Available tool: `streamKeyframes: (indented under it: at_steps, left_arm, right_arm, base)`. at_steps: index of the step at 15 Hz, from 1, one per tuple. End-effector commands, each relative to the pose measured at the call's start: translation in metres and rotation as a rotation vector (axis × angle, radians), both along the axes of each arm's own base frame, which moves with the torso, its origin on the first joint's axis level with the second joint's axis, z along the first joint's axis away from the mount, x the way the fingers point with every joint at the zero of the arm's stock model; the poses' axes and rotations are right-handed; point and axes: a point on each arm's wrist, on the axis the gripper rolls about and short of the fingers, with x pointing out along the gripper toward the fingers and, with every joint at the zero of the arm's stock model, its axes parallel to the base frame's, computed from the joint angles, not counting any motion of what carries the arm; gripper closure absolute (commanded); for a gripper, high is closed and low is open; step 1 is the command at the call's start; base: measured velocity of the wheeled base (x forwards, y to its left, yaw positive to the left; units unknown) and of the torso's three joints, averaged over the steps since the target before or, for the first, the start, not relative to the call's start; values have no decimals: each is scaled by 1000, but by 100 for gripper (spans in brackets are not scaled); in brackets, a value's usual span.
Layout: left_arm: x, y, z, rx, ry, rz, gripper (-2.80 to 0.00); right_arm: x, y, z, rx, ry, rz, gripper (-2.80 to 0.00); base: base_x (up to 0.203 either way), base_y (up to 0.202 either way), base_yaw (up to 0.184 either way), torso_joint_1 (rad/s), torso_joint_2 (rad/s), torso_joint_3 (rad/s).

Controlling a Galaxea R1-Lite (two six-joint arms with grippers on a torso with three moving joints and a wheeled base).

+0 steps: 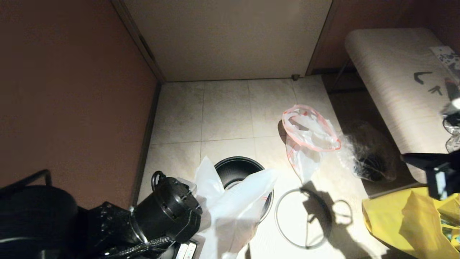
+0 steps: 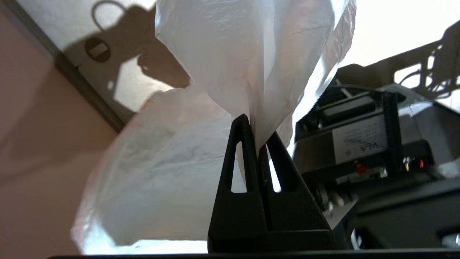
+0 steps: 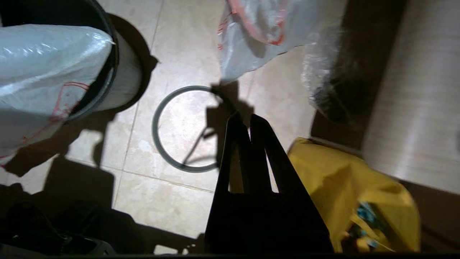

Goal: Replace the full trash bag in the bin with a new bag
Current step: Put the new garbage bag on the trash can

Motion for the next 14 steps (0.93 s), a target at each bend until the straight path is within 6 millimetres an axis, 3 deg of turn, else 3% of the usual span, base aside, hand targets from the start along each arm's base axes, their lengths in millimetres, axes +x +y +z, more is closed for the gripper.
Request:
streamKeyframes:
  at_steps: [1, 4, 6, 8, 10, 14]
  left_arm:
    - [8, -10, -16, 34, 22, 9, 0]
    - [17, -10, -21, 25, 15, 42, 0]
    - [19, -8, -21, 21, 15, 53, 0]
    - [21, -7, -24, 14, 13, 64, 0]
    - [28, -6, -32, -11, -12, 82, 0]
    - [41, 3, -34, -91, -89, 133, 0]
  right_arm:
    - [67, 43, -47, -35, 171, 36, 0]
    - [124, 98, -107, 22, 210, 58, 0]
    - [144, 138, -127, 106, 148, 129, 0]
    - [140, 175, -117, 240, 119, 238, 0]
    - [128, 194, -124, 251, 187, 278, 0]
    - [142, 217, -188, 194, 298, 272, 0]
  base:
    - [0, 0, 0, 0, 0, 0]
    - [0, 0, 0, 0, 0, 0]
    - [0, 0, 0, 0, 0, 0]
    - [0, 0, 0, 0, 0, 0]
    - [0, 0, 0, 0, 0, 0]
    - [0, 0, 0, 0, 0, 0]
